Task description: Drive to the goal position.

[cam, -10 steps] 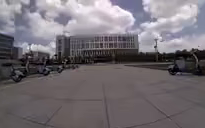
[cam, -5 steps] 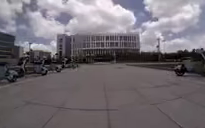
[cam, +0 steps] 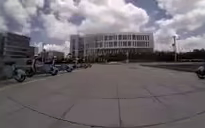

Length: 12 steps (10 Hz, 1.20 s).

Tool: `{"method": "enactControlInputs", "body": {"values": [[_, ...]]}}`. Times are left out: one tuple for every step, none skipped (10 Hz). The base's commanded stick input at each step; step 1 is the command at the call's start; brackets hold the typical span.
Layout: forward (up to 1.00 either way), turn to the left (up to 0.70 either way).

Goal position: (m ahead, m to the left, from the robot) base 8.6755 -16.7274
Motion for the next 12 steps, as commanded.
{"method": "enactControlInputs", "body": {"values": [[0.7, 0.0], [0.7, 0.0], [0.7, 0.0], [0.7, 0.0], [0.7, 0.0], [0.7, 0.0], [0.7, 0.0], [0.7, 0.0], [0.7, 0.0], [0.7, 0.0], [0.7, 0.0], [0.7, 0.0]]}}
